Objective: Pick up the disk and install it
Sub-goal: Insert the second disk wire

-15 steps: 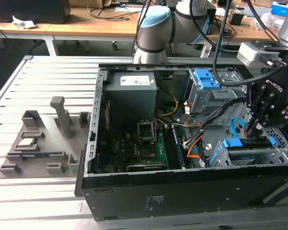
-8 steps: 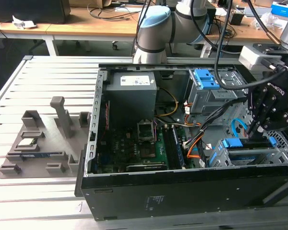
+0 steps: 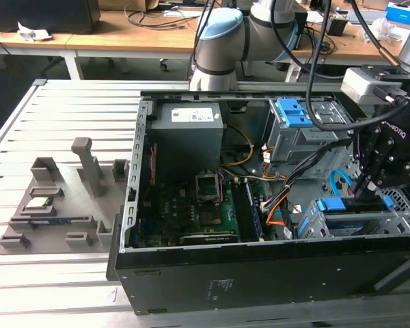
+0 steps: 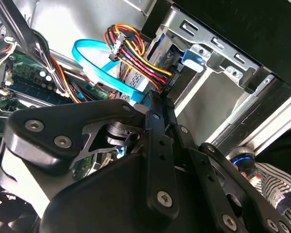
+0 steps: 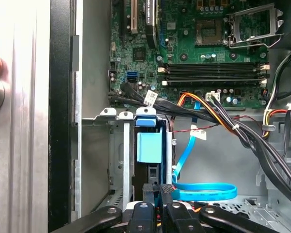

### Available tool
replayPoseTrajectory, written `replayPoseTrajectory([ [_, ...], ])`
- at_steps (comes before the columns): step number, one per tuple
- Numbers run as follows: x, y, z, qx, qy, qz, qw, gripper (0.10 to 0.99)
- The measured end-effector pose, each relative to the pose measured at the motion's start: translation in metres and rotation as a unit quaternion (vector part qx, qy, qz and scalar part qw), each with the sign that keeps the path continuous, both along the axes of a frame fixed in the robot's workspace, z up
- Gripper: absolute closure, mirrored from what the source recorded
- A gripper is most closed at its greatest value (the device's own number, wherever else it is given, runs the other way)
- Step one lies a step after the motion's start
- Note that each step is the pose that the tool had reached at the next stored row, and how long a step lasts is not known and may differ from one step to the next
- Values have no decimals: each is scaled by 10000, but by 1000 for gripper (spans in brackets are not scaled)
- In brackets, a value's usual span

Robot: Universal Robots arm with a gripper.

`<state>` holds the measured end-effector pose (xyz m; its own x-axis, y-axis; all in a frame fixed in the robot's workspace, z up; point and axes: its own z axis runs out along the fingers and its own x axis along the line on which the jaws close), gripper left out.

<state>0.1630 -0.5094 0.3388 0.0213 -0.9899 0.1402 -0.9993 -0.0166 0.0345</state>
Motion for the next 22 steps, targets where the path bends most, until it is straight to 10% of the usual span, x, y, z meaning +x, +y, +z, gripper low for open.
replayPoseTrajectory([
  [17, -1, -33, 106, 33, -5, 1, 10000, 925],
  [22, -1, -59, 67, 253, -5, 1, 9997, 925],
])
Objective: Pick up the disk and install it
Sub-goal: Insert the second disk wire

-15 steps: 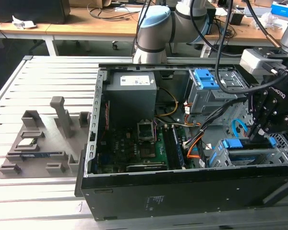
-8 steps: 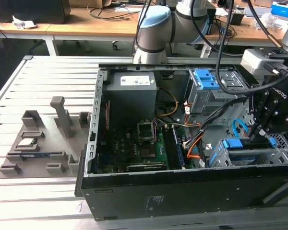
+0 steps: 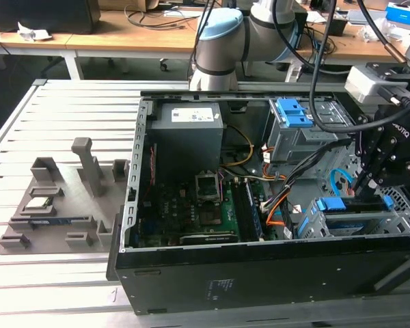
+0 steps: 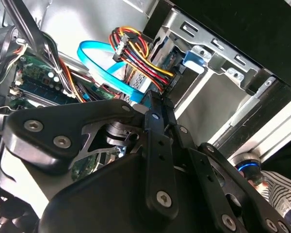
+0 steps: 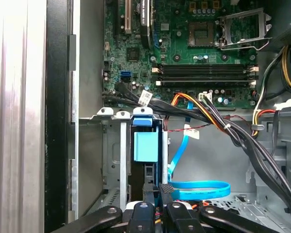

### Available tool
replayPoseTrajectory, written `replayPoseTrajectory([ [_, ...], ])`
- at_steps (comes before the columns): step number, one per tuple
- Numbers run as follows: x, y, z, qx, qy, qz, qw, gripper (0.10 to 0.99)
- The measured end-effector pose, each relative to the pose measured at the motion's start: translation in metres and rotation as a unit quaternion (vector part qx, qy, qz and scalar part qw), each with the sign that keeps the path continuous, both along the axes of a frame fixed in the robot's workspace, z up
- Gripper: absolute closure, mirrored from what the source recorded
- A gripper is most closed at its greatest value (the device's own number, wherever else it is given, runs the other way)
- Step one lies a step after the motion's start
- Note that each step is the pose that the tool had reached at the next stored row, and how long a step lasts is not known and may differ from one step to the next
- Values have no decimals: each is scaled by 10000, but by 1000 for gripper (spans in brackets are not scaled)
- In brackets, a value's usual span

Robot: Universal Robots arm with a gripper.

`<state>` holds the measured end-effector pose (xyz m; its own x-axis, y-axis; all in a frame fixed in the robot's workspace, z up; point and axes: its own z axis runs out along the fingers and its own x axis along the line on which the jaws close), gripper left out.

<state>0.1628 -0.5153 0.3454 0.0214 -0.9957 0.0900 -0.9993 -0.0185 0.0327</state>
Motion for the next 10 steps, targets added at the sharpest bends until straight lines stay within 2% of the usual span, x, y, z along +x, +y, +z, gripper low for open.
replayPoseTrajectory([
  [4, 0, -32, -14, 13, 0, 0, 10000, 925],
  [10, 5, -32, -23, 69, 0, 0, 10000, 925],
])
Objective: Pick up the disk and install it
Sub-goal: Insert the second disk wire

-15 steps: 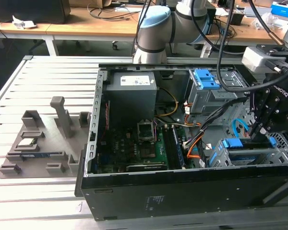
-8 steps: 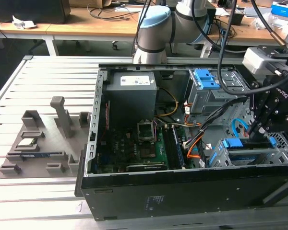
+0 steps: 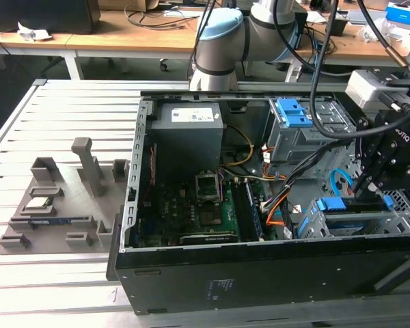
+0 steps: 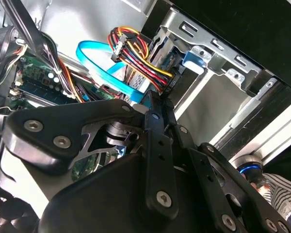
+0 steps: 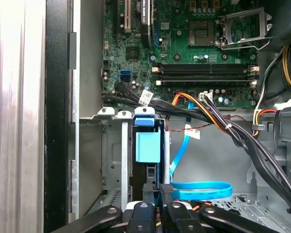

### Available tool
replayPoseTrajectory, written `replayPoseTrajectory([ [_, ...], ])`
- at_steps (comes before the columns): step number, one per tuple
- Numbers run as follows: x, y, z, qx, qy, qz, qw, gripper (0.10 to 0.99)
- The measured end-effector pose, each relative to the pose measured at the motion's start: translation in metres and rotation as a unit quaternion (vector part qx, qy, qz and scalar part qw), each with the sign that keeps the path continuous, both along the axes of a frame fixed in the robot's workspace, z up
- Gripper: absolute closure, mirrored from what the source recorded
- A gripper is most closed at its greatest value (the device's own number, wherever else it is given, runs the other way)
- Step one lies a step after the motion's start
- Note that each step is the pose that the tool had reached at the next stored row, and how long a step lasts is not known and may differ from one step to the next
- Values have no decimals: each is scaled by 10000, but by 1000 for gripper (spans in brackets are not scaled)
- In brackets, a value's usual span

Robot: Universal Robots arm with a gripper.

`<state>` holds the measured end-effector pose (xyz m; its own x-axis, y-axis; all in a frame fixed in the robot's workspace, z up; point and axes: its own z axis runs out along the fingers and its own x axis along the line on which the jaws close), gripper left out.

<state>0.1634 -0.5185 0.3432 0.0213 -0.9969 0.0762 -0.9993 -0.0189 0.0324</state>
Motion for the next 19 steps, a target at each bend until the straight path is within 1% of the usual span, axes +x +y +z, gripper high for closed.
replayPoseTrajectory([
  [3, 5, -1, -10, 13, 0, 0, 10000, 925],
  [10, 6, -18, -77, 13, 0, -1, 10000, 925],
  [14, 6, -18, -91, 9, 0, 0, 10000, 925],
  [15, 9, -16, -96, 19, -4, 2, 10000, 914],
  [16, 9, -16, -100, 18, 1, 2, 10000, 851],
  [19, 5, -3, 44, 7, 0, -1, 10000, 851],
])
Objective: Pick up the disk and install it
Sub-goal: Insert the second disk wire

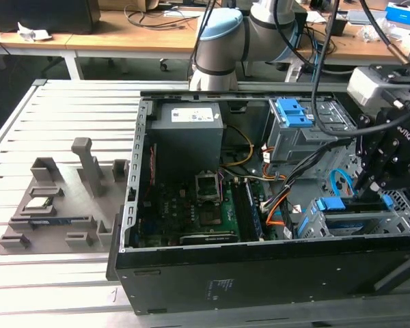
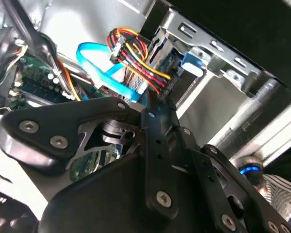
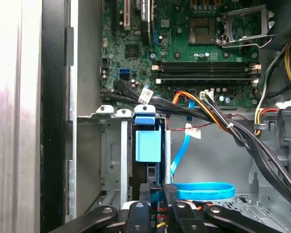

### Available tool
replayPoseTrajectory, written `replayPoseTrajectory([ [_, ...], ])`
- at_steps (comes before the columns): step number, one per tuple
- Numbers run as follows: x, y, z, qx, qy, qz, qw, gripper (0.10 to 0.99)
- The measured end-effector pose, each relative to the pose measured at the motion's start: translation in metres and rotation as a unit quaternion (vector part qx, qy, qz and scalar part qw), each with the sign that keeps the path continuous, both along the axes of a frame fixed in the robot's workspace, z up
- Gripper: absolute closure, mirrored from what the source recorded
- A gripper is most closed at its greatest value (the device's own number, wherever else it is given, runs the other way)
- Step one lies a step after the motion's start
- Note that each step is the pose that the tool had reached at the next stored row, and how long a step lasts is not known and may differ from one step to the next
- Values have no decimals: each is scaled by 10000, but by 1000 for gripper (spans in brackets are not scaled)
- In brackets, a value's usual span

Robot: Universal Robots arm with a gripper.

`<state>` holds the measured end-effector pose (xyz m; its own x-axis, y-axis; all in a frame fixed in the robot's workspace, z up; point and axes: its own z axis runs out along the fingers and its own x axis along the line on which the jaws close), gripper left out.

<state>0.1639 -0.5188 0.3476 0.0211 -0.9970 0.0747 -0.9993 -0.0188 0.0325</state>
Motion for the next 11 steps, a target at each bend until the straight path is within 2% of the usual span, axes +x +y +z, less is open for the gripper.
replayPoseTrajectory([
  [1, 0, 13, 75, -2, 0, 0, 10000, 851],
  [3, 1, 40, 161, -4, 0, 1, 10000, 851],
  [4, 0, 62, 260, -6, 0, 0, 10000, 867],
  [5, 1, 72, 317, -8, 0, 1, 10000, 980],
  [6, 1, 76, 358, -9, 0, 1, 10000, 980],
  [8, 1, 77, 410, -9, 0, 1, 10000, 980],
  [11, 1, 77, 416, -8, 0, 1, 10000, 980],
])
